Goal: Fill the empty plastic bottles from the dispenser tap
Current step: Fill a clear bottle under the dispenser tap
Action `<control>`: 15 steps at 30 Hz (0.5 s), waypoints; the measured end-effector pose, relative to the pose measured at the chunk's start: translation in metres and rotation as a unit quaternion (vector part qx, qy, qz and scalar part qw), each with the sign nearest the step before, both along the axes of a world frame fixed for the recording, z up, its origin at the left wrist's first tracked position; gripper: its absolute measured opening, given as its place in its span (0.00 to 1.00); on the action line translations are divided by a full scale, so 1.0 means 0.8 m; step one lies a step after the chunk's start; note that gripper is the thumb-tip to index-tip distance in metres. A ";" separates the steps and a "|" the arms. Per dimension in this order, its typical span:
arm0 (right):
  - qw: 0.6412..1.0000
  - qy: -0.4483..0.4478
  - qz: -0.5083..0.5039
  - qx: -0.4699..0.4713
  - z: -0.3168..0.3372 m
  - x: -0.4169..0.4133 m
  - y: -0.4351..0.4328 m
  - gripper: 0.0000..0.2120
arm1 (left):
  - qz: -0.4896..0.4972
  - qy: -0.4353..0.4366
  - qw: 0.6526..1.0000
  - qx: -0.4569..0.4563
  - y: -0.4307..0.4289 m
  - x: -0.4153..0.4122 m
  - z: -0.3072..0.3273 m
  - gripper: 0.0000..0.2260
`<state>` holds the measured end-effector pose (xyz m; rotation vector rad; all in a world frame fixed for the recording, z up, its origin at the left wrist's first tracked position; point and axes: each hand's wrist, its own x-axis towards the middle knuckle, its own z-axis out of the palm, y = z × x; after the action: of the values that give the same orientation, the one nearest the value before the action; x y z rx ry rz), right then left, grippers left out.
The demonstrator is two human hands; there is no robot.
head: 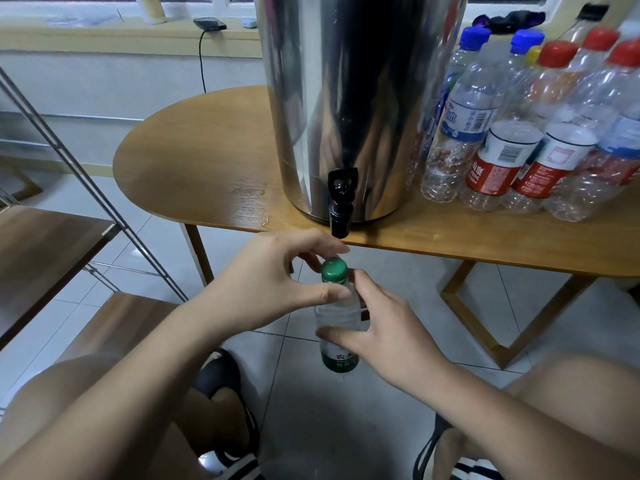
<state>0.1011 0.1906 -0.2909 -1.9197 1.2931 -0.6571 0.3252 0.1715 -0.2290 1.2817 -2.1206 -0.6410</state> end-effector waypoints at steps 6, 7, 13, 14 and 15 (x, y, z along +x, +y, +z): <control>1.000 0.009 0.002 0.002 -0.001 0.003 0.001 0.28 | 0.013 -0.016 0.998 -0.055 -0.002 -0.005 -0.005 0.14; 1.000 0.006 0.002 -0.001 0.000 0.002 0.001 0.28 | 0.002 -0.012 0.999 -0.047 -0.003 -0.004 -0.003 0.13; 1.000 0.004 -0.001 -0.014 0.005 -0.003 -0.001 0.30 | -0.051 0.025 0.997 0.058 -0.003 0.001 0.005 0.13; 1.000 0.004 0.000 -0.014 0.005 -0.004 -0.001 0.30 | -0.049 0.029 0.996 0.069 -0.003 0.001 0.006 0.14; 1.000 0.005 0.001 -0.015 0.005 -0.005 -0.001 0.30 | -0.043 0.030 0.996 0.069 -0.003 0.001 0.006 0.15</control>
<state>0.0974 0.1899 -0.2866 -1.9499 1.2933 -0.6694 0.3257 0.1688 -0.2243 1.2315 -2.1226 -0.8656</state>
